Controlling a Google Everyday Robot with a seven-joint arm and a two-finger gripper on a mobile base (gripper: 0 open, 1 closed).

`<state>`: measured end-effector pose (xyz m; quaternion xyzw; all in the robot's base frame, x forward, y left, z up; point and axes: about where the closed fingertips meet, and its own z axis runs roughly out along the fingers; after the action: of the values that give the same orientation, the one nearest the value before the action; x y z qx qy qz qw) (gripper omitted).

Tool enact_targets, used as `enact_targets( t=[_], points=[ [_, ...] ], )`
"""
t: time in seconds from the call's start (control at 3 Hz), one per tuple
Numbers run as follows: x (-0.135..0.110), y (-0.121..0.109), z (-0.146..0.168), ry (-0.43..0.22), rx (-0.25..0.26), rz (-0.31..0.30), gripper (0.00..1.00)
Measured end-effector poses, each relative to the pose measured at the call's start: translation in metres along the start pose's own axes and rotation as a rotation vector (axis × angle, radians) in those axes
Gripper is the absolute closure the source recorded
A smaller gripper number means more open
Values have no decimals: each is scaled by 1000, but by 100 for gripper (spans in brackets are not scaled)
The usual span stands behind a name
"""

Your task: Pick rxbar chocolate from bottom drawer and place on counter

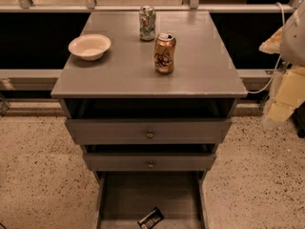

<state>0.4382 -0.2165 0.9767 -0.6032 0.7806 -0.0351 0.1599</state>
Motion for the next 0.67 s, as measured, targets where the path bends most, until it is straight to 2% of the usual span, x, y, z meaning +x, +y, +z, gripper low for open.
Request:
enact_targets(
  t=[0.33, 0.67],
  points=[
    [-1, 0, 2, -2, 1, -1, 0],
    [-10, 3, 35, -38, 13, -20, 0]
  ],
)
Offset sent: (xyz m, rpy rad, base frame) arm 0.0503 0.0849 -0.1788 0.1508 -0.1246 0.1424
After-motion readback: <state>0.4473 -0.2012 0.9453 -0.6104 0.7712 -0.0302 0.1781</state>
